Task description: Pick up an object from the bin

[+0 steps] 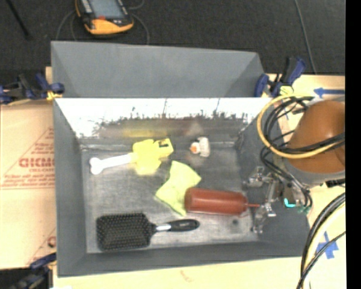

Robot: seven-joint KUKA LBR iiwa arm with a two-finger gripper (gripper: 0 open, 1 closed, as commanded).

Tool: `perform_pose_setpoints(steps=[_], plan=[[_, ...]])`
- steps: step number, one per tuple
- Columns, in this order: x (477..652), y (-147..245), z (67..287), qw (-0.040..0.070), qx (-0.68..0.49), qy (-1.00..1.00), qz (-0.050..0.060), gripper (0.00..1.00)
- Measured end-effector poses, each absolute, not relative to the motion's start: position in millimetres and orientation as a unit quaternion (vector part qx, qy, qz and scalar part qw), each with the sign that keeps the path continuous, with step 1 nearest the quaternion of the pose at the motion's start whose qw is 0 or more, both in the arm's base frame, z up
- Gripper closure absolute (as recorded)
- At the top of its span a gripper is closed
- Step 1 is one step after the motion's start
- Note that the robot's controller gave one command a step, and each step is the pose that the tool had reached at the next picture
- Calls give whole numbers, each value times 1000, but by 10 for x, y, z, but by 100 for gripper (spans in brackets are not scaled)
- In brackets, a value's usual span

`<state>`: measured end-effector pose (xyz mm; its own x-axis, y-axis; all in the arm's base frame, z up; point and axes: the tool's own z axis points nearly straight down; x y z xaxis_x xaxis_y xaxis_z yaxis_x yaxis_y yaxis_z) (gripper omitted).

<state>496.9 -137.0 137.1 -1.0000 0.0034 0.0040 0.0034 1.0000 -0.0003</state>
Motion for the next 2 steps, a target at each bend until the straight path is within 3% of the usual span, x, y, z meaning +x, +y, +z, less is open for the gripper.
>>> perform_pose_setpoints(steps=[1, 2], plan=[[4990, -1366, 1406, -2, 0, -1000, 1, 0], [4958, -851, 1004, -4, 28, -1000, 2, 0]])
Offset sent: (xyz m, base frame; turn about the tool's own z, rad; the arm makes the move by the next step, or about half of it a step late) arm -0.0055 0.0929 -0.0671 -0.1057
